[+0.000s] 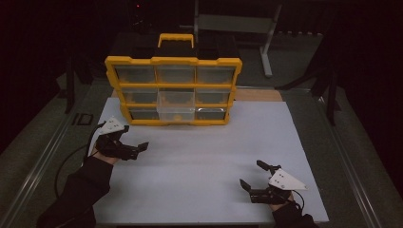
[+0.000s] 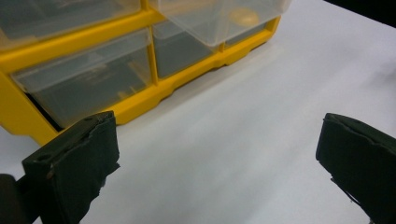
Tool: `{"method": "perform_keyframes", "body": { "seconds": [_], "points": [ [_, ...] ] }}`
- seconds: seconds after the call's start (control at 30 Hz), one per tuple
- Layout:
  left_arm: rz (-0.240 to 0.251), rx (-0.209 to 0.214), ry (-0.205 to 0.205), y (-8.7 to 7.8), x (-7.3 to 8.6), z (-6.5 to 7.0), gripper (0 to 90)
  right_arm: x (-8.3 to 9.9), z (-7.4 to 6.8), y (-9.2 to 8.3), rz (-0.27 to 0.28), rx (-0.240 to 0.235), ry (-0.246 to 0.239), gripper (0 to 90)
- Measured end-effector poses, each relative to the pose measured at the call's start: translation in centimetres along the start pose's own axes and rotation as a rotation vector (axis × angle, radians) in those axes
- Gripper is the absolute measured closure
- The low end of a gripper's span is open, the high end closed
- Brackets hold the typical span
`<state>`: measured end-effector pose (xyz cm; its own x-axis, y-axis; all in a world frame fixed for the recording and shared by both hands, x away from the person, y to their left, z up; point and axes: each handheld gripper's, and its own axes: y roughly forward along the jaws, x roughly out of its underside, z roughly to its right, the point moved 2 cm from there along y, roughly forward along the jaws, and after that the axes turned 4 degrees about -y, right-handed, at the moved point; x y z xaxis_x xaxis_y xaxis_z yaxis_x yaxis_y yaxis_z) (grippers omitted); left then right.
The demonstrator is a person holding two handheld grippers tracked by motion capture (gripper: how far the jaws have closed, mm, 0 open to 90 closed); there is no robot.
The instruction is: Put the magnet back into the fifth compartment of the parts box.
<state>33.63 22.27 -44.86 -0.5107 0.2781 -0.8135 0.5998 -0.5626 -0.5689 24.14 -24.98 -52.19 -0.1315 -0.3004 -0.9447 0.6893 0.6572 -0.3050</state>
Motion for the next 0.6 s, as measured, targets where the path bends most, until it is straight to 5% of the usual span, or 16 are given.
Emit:
{"method": "perform_keyframes", "body": {
  "seconds": [0.6],
  "points": [
    [0.026, 0.03, -0.03, 0.3, 3.9, 2.0, 0.0, 0.0, 0.0, 0.0, -0.001, -0.002, 0.002, 10.0]
  ]
}}
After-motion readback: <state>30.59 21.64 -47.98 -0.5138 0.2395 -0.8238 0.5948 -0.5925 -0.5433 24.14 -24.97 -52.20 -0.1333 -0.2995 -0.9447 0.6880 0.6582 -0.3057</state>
